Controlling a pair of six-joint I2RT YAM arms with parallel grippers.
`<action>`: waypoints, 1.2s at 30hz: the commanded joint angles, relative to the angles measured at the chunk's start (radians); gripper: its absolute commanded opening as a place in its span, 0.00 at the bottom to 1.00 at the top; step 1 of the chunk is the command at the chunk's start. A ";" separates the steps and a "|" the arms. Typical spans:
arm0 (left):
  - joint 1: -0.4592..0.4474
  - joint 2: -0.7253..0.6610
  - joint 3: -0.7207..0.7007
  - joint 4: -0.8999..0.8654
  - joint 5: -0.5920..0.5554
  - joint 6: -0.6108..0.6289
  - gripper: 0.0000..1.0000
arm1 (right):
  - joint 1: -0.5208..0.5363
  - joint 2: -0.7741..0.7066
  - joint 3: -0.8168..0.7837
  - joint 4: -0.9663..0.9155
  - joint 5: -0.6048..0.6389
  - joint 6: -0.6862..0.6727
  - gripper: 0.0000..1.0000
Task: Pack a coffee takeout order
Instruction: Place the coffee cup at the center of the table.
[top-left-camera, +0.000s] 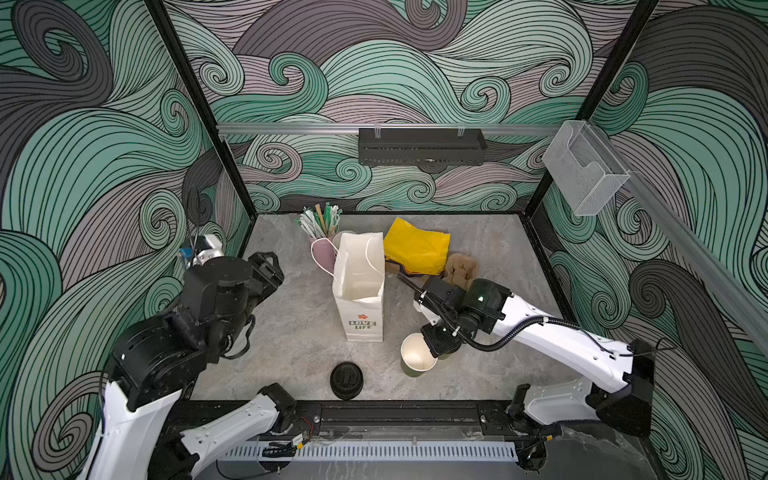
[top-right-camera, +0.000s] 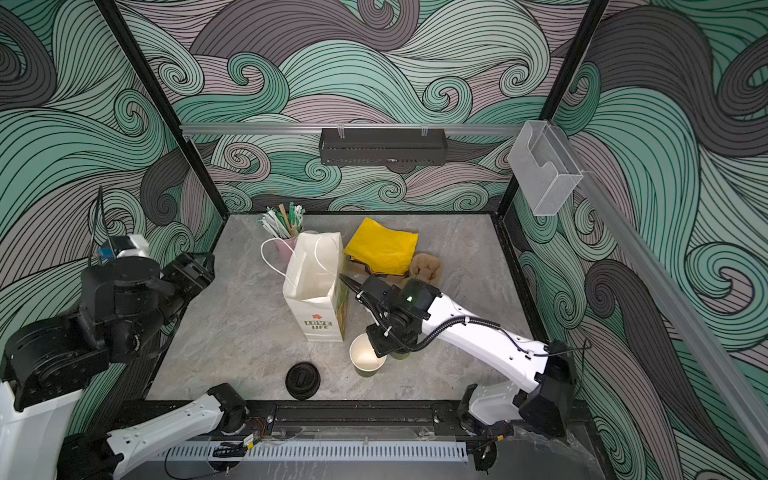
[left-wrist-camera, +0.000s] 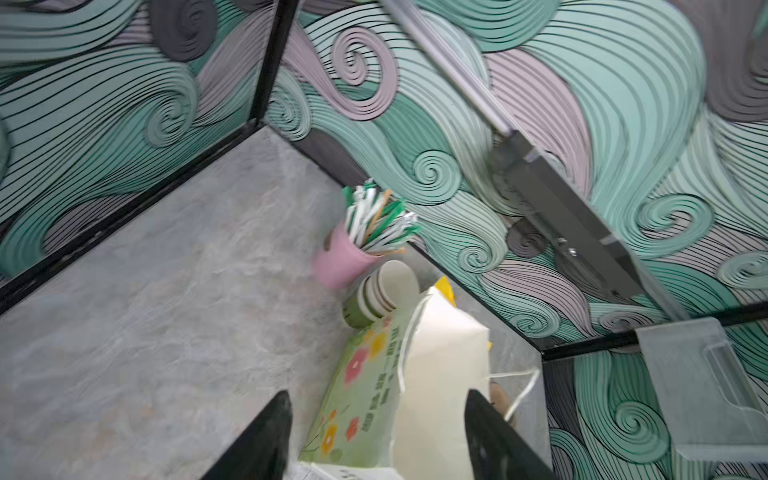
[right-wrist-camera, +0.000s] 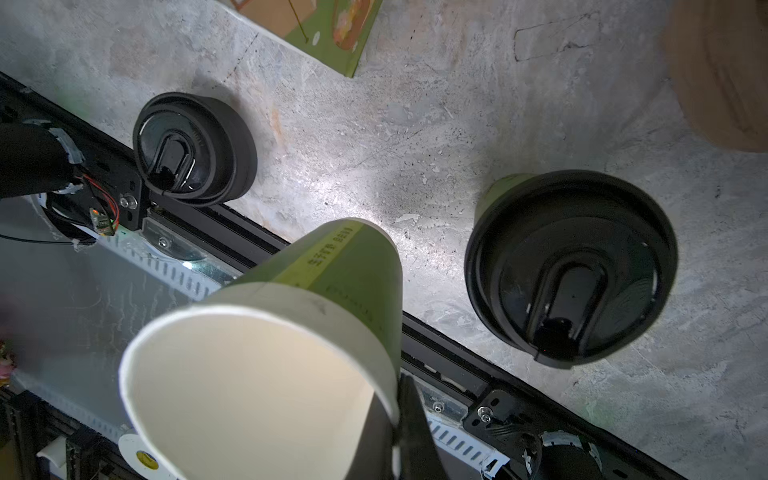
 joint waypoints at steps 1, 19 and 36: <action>0.006 -0.063 -0.086 -0.160 -0.093 -0.209 0.67 | 0.015 0.024 -0.035 0.122 0.018 0.012 0.00; 0.005 -0.213 -0.506 -0.134 0.087 -0.403 0.66 | 0.018 0.165 -0.089 0.246 0.095 0.009 0.02; 0.005 -0.203 -0.642 -0.059 0.152 -0.439 0.67 | 0.018 0.128 -0.084 0.223 0.128 0.034 0.31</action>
